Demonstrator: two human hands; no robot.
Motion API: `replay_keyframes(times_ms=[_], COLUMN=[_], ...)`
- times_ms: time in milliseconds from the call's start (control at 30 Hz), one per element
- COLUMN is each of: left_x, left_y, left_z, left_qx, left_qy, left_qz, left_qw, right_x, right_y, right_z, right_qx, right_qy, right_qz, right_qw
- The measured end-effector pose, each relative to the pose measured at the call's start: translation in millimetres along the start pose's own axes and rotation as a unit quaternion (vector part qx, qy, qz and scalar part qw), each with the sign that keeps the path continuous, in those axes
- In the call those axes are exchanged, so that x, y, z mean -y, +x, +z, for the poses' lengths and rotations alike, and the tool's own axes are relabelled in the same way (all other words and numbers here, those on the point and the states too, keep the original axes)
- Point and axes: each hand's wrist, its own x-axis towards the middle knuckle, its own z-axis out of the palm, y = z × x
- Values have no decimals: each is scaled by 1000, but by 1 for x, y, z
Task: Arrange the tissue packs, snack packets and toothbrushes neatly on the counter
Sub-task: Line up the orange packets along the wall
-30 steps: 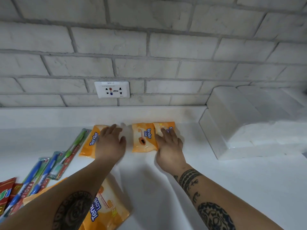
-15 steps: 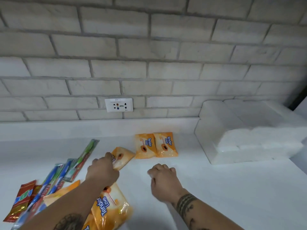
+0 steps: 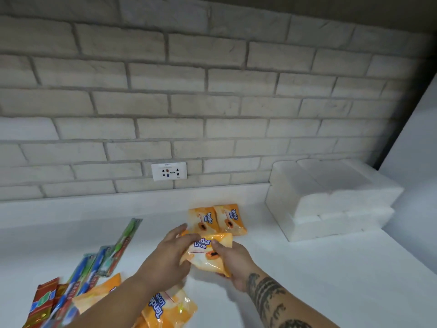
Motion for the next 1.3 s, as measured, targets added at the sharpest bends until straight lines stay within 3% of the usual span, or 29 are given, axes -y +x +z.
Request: replay_keyframes(times_ms=[100, 167, 233, 400, 600, 700, 767, 800, 967, 1100, 1200, 1300], left_x=[-10, -21, -30, -35, -36, -40, -43, -42, -31, -25, -22, -21], left_y=[0, 6, 13, 18, 14, 13, 12, 12, 17, 24, 33, 40], left_z=[-5, -11, -13, -11, -7, -4, 0, 4, 23, 31, 34, 36], left_qx=[-50, -70, -71, -99, -99, -106, -60, -37, -68, -66, -42, -25], left_qy=[-156, -330, -406, -432, -445, -527, -586, -592, -565, -581, -601, -572], left_qz=[-88, -185, -223, -250, -237, -254, -274, -279, -301, -316, -329, -346], left_qw=[983, 923, 883, 861, 858, 804, 760, 755, 765, 747, 728, 743], right_x=[4, 4, 4, 4, -3, -10, -13, -15, -25, -32, -32, -28], right_y=[-9, -14, -22, -41, -53, -46, -38, -35, -24, -14, 2, 13], right_z=[-5, -4, -3, -5, -14, -16, -16, -15, -15, -23, -25, -21], right_qx=[-25, -33, -31, 6, 11, -23, -41, -42, -18, -14, -29, -34], right_qy=[54, 76, 95, 93, 52, 72, 93, 98, 56, -13, 11, 16], right_qz=[-33, -47, -55, -53, -53, -50, -48, -46, -30, -9, -11, -16], right_qw=[998, 995, 994, 994, 997, 996, 994, 993, 998, 1000, 999, 999])
